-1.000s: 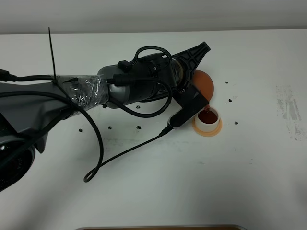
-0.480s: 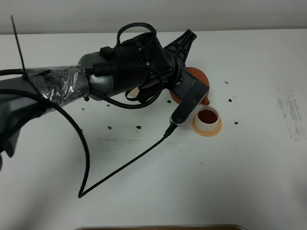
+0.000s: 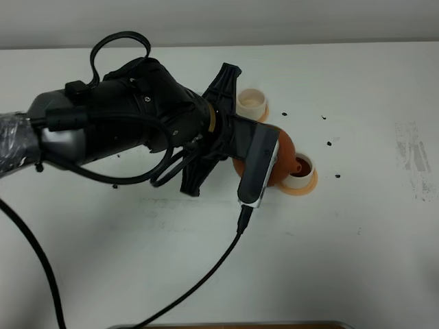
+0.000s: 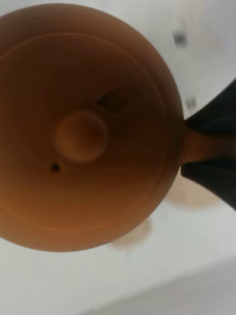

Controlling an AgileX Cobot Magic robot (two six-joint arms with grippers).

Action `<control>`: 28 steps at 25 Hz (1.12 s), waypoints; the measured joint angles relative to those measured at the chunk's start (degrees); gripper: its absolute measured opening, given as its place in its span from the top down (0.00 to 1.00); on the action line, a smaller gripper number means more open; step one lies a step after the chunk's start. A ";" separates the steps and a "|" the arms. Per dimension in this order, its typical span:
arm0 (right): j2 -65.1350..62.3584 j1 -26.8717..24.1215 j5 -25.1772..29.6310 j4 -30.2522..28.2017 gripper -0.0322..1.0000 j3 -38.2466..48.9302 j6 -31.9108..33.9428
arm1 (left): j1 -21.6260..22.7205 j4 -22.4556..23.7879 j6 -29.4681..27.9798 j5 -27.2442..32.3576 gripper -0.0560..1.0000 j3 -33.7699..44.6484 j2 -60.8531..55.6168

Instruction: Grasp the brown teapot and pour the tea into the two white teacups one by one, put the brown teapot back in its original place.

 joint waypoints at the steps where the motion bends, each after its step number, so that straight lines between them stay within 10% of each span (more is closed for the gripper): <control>1: 0.00 0.00 0.00 0.00 0.54 0.00 0.00 | 0.00 -2.22 -0.66 0.67 0.83 0.72 -0.54; 8: 0.00 0.00 0.00 0.00 0.54 0.00 0.00 | 0.00 -12.70 -1.79 4.99 0.83 4.59 -1.03; 28: 0.00 0.00 0.00 0.04 0.54 0.00 0.00 | 0.12 -15.18 -4.72 -1.36 0.83 5.06 9.84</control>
